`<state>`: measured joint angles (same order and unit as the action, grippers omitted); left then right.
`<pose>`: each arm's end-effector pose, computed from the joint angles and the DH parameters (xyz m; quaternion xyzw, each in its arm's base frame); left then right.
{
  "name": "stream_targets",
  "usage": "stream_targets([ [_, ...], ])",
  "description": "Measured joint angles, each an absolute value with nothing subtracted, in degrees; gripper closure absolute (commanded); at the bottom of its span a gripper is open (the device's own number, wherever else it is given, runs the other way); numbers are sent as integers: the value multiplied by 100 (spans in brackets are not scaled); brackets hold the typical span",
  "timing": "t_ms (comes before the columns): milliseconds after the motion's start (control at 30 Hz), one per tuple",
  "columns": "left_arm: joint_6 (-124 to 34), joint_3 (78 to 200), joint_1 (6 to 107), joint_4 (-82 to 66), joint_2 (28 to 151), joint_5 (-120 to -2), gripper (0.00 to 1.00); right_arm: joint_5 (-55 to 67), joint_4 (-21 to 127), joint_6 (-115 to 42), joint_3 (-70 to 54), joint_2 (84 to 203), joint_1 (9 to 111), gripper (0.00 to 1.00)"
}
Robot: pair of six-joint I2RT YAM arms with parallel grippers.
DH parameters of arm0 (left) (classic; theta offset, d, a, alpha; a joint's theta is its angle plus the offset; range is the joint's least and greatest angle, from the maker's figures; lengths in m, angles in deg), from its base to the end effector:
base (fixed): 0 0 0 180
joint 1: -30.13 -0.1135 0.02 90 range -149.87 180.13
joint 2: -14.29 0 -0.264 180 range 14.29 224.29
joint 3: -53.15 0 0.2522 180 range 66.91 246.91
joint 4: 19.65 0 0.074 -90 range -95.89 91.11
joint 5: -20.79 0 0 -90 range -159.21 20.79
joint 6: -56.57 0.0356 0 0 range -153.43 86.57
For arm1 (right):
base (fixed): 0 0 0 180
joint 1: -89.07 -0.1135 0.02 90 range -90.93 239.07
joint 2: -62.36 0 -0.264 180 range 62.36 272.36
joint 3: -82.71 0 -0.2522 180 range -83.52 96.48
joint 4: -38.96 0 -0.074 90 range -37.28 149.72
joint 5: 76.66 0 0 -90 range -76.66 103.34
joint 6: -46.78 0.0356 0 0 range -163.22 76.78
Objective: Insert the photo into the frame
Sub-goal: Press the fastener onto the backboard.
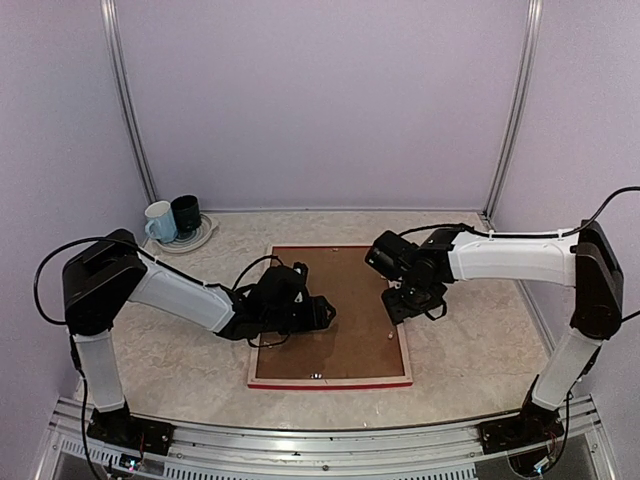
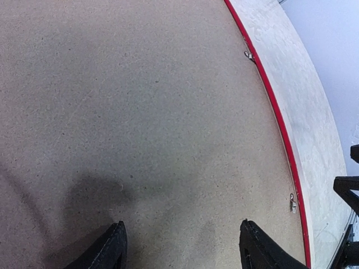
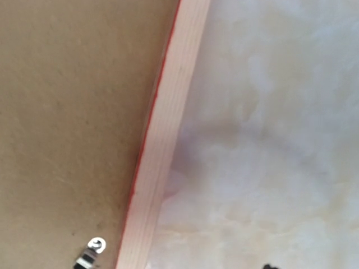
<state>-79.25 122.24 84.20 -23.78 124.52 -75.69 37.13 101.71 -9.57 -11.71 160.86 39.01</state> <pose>0.2313 -0.3123 0.1295 0.0391 0.8930 -0.3084 0.3253 0.2236 0.2447 0.2150 -0.1131 0.9646 -0.0709 0.2274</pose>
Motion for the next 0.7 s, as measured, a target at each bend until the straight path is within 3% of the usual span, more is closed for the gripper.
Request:
stream_targets([
  [233, -7788, 12220, 8428, -1889, 12234, -7598, 29, 2898, 9441, -1126, -1949, 16069, 4196, 41],
  [700, -7654, 12375, 8761, -1589, 12245, -7593, 28, 2293, 8834, -1353, -2019, 16211, 4351, 46],
])
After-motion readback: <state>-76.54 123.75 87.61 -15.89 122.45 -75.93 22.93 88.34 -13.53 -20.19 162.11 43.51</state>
